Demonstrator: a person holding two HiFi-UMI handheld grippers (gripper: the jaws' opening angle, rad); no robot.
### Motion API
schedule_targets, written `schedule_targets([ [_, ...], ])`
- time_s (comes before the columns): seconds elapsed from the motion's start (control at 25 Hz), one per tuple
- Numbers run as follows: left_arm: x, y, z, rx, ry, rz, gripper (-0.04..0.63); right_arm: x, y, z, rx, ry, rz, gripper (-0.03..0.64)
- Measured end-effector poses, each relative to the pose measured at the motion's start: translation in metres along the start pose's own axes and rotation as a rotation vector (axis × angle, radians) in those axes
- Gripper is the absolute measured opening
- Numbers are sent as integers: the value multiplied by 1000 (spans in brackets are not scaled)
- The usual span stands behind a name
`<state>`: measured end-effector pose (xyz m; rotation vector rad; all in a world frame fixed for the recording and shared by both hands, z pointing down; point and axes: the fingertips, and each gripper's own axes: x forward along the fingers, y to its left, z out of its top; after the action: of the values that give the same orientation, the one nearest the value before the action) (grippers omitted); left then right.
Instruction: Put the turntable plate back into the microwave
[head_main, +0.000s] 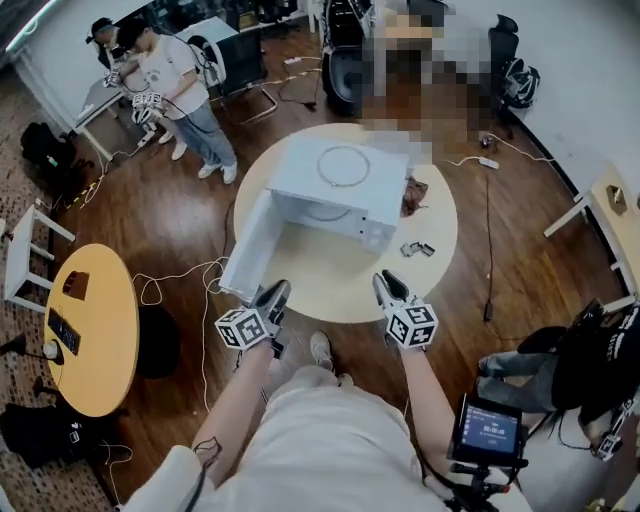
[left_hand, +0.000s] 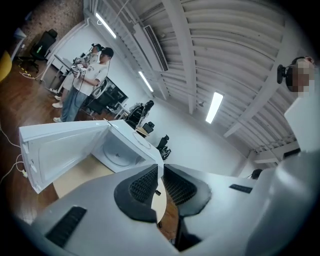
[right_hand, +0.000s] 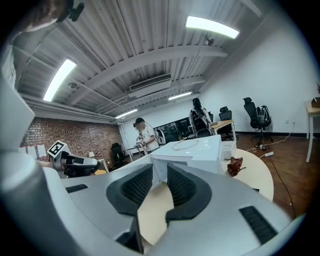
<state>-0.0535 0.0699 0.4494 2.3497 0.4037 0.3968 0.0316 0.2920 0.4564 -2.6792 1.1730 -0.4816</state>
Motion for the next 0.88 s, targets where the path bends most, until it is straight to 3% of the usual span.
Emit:
schedule_targets([
  [0.16,-52,-4,-3,-10,-39,-47,46,-16,44,-16,13,4,19,69],
  [0.36,-81,-21,3,11,-85,-77,46,-23,57,-8,26,-9,60,69],
  [0.6,-99,-32,15,143,-75,-77,46,-23,70,1,54,-13,119,132],
  [0.76,-92,-31,16,257,1,-82,46,-23,76,3,57,-17,103,132],
  [0.88,-81,-21,27,286,31,-101,46,-18,76,2,55,-18,66,132],
])
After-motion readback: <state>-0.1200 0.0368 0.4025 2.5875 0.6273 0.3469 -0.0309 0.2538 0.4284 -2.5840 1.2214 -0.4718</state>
